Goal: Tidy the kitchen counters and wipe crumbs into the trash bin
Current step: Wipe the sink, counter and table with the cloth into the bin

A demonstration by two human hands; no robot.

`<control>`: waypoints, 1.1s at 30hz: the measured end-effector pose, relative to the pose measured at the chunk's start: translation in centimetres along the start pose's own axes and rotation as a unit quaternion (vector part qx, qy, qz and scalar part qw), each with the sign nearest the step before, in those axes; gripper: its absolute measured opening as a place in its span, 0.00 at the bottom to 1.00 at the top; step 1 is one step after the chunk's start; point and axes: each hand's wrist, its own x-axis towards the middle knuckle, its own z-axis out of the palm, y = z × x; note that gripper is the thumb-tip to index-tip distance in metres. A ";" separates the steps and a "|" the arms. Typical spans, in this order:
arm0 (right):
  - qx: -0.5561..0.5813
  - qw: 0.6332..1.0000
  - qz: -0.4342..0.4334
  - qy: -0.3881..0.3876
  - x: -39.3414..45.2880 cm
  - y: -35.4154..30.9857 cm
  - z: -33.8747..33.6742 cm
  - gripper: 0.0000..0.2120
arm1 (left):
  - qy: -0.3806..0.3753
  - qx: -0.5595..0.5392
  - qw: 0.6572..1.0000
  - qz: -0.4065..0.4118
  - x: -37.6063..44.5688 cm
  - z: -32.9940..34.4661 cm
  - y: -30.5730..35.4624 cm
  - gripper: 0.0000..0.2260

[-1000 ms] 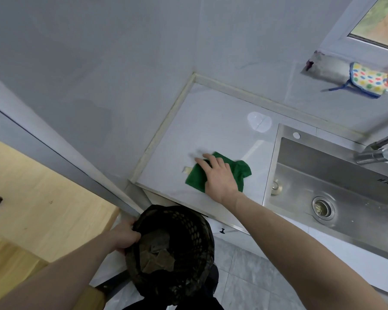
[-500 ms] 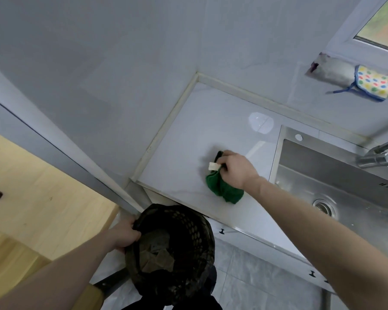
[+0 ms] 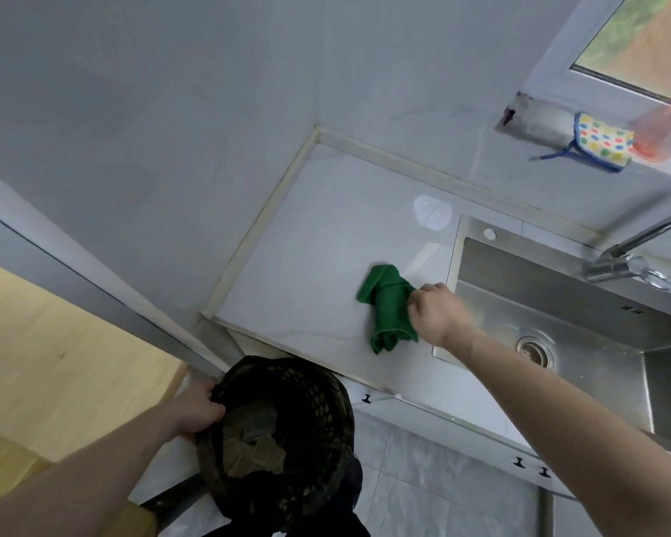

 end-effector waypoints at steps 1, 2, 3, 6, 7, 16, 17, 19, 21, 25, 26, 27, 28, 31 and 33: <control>0.008 1.000 -0.013 0.025 0.0 -0.9 0.5 0.17 | 0.000 -0.007 1.000 -0.002 0.0 0.1 0.0 0.24; 0.021 0.999 -0.034 0.037 0.0 -1.9 1.1 0.20 | 0.002 -0.017 1.000 -0.004 0.0 0.2 0.0 0.24; 0.025 0.998 -0.056 0.034 0.1 -2.9 1.9 0.25 | 0.002 -0.022 1.000 -0.003 0.0 0.3 0.0 0.24; 0.033 0.995 -0.094 -0.009 0.8 -4.8 3.8 0.34 | -0.004 -0.028 1.000 -0.007 0.0 0.4 0.0 0.24; 0.048 0.995 -0.088 -0.024 1.0 -5.0 4.3 0.34 | -0.006 -0.029 1.000 -0.008 0.0 0.4 0.0 0.25; 0.051 0.998 -0.007 0.039 1.8 -4.5 7.4 0.43 | -0.003 -0.027 1.000 -0.009 0.4 0.5 -0.5 0.29; 0.061 0.997 0.017 0.053 2.2 -4.7 7.4 0.42 | -0.002 -0.022 1.000 -0.007 0.5 0.6 -0.6 0.29; 0.102 0.990 0.067 0.075 3.4 -5.1 7.0 0.42 | -0.001 -0.014 1.000 0.000 0.7 0.6 -0.8 0.30; 0.149 0.979 0.106 0.089 5.3 -5.3 6.1 0.43 | -0.001 -0.015 1.000 -0.001 0.8 0.5 -1.0 0.30; 0.175 0.971 0.149 0.070 10.0 -7.0 4.5 0.48 | 0.003 -0.013 1.000 -0.007 1.2 0.4 -1.5 0.29; 0.171 0.973 0.144 0.060 11.2 -7.9 4.1 0.49 | 0.005 -0.010 1.000 -0.006 1.4 0.4 -1.6 0.28; 0.167 0.976 0.130 0.049 12.2 -8.9 3.8 0.50 | 0.003 -0.016 1.000 -0.008 1.5 0.5 -1.8 0.28; 0.161 0.980 0.106 0.037 13.2 -10.1 3.6 0.50 | -0.004 -0.031 0.999 -0.014 1.6 0.6 -1.9 0.28; 0.125 0.992 0.003 0.010 14.4 -14.4 3.4 0.51 | -0.017 -0.049 0.998 -0.018 1.5 0.8 -1.9 0.27; 0.091 0.993 -0.081 -0.002 13.1 -17.1 4.4 0.50 | -0.003 -0.033 0.999 -0.009 1.3 0.8 -1.8 0.26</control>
